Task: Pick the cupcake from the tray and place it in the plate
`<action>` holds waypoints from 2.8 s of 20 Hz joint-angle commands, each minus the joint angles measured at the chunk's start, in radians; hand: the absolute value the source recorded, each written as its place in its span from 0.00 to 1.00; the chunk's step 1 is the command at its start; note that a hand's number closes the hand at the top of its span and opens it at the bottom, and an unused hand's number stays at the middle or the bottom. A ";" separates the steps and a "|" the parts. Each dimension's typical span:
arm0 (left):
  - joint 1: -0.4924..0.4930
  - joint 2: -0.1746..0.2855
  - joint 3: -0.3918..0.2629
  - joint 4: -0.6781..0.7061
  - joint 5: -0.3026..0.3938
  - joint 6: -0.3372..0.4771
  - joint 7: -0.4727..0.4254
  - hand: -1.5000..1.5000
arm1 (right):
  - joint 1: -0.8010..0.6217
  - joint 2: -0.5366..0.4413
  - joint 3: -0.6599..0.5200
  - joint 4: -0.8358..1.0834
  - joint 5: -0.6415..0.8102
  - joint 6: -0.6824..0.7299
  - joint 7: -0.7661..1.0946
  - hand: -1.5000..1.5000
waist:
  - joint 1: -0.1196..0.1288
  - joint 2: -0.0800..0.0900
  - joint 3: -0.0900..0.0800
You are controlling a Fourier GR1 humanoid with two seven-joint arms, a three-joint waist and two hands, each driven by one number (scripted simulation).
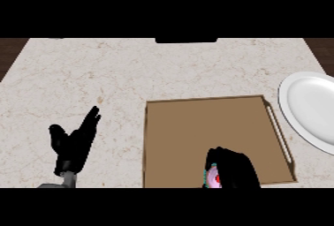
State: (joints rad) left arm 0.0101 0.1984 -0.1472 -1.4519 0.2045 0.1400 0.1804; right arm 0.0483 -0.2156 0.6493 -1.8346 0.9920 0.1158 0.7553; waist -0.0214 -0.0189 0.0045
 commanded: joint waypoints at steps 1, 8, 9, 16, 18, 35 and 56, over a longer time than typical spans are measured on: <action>0.044 -0.016 -0.009 0.030 0.005 -0.002 -0.001 0.50 | 0.153 -0.180 0.152 -0.158 0.004 -0.047 -0.230 1.00 | -0.021 0.002 -0.003; 0.050 0.004 0.022 -0.006 0.020 0.000 0.024 0.50 | 0.329 -0.356 0.036 -0.513 0.030 -0.388 -0.420 1.00 | -0.041 0.002 -0.001; 0.019 0.003 0.038 0.019 0.034 -0.009 0.027 0.50 | 0.385 -0.376 0.026 -0.537 0.026 -0.430 -0.436 1.00 | -0.039 0.007 -0.002; 0.060 -0.008 0.009 0.000 0.001 -0.011 -0.018 0.50 | 0.519 -0.361 -0.185 -0.599 -0.239 -0.654 -0.487 1.00 | -0.014 0.016 -0.001; 0.018 -0.002 0.022 0.040 0.009 -0.020 0.004 0.50 | 0.515 -0.376 -0.235 -0.547 -0.326 -0.686 -0.522 1.00 | -0.011 0.021 0.000; -0.022 -0.036 -0.016 0.051 -0.022 -0.030 0.015 0.50 | 0.082 -0.425 -0.847 0.249 -1.043 -0.589 -1.027 1.00 | 0.038 0.027 0.001; -0.021 -0.030 -0.033 -0.020 -0.040 -0.054 0.061 0.50 | -0.534 -0.558 -0.794 1.385 -0.887 -0.210 -1.305 0.00 | 0.102 0.041 0.003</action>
State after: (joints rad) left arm -0.0416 0.1616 -0.1668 -1.4594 0.1628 0.0934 0.2010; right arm -0.3980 -0.7657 -0.1526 -0.5874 0.0865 -0.1718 -0.4971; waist 0.0723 0.0180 0.0097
